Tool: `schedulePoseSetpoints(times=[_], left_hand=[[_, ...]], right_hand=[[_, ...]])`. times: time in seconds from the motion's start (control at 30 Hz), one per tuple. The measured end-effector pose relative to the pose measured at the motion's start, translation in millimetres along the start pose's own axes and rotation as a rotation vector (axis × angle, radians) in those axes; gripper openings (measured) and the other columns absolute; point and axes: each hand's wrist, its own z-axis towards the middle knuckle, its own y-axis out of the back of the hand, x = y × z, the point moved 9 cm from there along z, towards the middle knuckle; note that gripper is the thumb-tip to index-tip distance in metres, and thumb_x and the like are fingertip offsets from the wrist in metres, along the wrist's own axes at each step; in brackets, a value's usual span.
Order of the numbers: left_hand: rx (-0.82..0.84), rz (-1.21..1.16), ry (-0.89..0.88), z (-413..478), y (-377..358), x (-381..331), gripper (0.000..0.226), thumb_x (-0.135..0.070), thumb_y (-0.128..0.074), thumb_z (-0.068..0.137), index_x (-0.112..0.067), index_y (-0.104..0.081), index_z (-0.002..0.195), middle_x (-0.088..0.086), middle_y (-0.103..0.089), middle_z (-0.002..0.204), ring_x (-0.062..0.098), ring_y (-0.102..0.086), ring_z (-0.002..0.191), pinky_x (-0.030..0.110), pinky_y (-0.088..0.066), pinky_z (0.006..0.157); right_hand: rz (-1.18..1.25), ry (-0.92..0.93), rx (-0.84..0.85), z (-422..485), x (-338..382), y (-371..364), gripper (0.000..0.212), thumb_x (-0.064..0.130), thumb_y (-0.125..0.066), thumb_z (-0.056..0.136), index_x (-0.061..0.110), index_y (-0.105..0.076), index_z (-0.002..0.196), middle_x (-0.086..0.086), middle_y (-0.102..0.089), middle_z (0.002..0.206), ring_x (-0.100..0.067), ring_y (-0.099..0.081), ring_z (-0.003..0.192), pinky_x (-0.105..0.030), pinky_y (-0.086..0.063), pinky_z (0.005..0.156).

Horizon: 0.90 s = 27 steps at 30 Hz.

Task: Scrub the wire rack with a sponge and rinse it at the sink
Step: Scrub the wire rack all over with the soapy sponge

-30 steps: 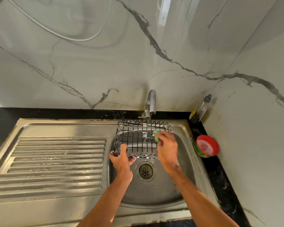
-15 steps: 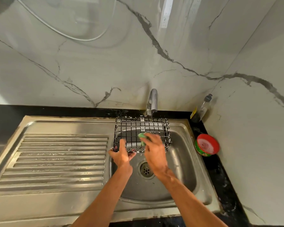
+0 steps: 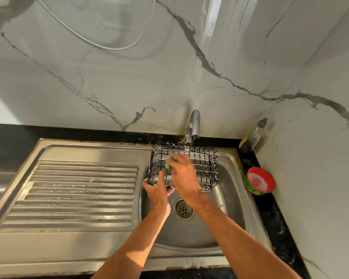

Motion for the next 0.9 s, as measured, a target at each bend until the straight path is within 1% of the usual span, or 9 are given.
schedulePoseSetpoints(times=[0.07,0.23,0.37,0.5,0.63,0.67,0.73,0.8,0.9], left_hand=[[-0.039,-0.043,-0.009,5.4,14.2,-3.2,0.057,-0.025,-0.074,0.091,-0.012,-0.039,0.134,0.021,-0.054,0.131,0.038,-0.067,0.105,0.048,-0.063,0.063],[0.015,-0.032,-0.024,5.1,4.0,-9.8,0.047,-0.021,-0.075,0.088,-0.016,-0.042,0.121,0.015,-0.053,0.118,0.031,-0.065,0.092,0.054,-0.062,0.079],[0.018,-0.069,-0.026,5.6,5.5,-13.3,0.054,-0.027,-0.078,0.086,-0.015,-0.042,0.124,0.020,-0.060,0.121,0.041,-0.069,0.102,0.056,-0.062,0.074],[0.028,-0.006,-0.054,6.2,9.2,-13.3,0.052,-0.023,-0.078,0.084,-0.019,-0.042,0.122,0.020,-0.056,0.121,0.034,-0.066,0.094,0.045,-0.064,0.070],[0.039,-0.007,-0.063,10.6,10.7,-9.6,0.043,-0.021,-0.072,0.089,-0.019,-0.042,0.119,0.020,-0.053,0.124,0.041,-0.065,0.103,0.055,-0.062,0.077],[0.050,-0.002,-0.062,11.9,10.6,-8.8,0.040,-0.019,-0.071,0.090,-0.018,-0.042,0.118,0.018,-0.053,0.123,0.041,-0.065,0.102,0.055,-0.062,0.077],[0.075,0.020,-0.068,13.7,11.2,-10.0,0.043,-0.016,-0.071,0.090,-0.018,-0.043,0.123,0.016,-0.055,0.130,0.044,-0.066,0.106,0.052,-0.063,0.075],[0.093,0.007,-0.071,15.6,13.9,-10.3,0.062,-0.018,-0.074,0.085,-0.020,-0.040,0.137,0.017,-0.053,0.139,0.048,-0.065,0.112,0.049,-0.063,0.073],[0.087,-0.033,-0.057,16.2,16.3,-8.6,0.041,-0.011,-0.065,0.092,-0.017,-0.043,0.126,0.016,-0.056,0.117,0.043,-0.066,0.097,0.057,-0.060,0.084]], right_hand=[[-0.019,0.219,0.093,-0.8,36.2,-17.7,0.041,-0.013,-0.072,0.074,0.009,-0.074,0.109,-0.009,-0.068,0.119,-0.026,-0.060,0.114,-0.039,-0.055,0.097],[0.049,-0.071,-0.110,24.7,-15.8,14.4,0.035,-0.015,-0.065,0.080,0.008,-0.075,0.105,-0.008,-0.069,0.113,-0.023,-0.060,0.108,-0.038,-0.057,0.091],[-0.008,0.294,0.047,9.5,28.7,-5.0,0.039,-0.014,-0.066,0.079,0.009,-0.074,0.110,-0.009,-0.068,0.121,-0.026,-0.061,0.110,-0.036,-0.058,0.089],[0.050,-0.153,-0.136,29.2,-41.8,16.6,0.037,-0.013,-0.066,0.082,0.008,-0.074,0.111,-0.008,-0.069,0.115,-0.022,-0.059,0.108,-0.038,-0.056,0.093],[0.008,0.183,-0.016,20.3,13.1,-6.0,0.035,-0.009,-0.068,0.083,0.011,-0.074,0.110,-0.005,-0.068,0.118,-0.019,-0.058,0.108,-0.023,-0.050,0.094],[0.028,0.150,-0.036,24.4,1.6,-0.8,0.033,-0.006,-0.068,0.084,0.012,-0.074,0.111,-0.004,-0.069,0.117,-0.018,-0.058,0.107,-0.019,-0.048,0.092],[0.060,-0.145,-0.188,33.1,-53.2,23.1,0.030,0.000,-0.071,0.085,0.014,-0.074,0.111,-0.002,-0.071,0.113,-0.014,-0.057,0.104,-0.008,-0.043,0.088],[0.114,-0.424,-0.323,24.5,-100.1,46.1,0.030,-0.002,-0.073,0.083,0.010,-0.074,0.110,-0.005,-0.073,0.110,-0.016,-0.059,0.102,-0.008,-0.045,0.081],[0.092,-0.310,-0.239,23.3,-83.2,37.0,0.030,-0.002,-0.072,0.084,0.010,-0.074,0.111,-0.004,-0.071,0.113,-0.013,-0.057,0.104,-0.004,-0.042,0.081]])
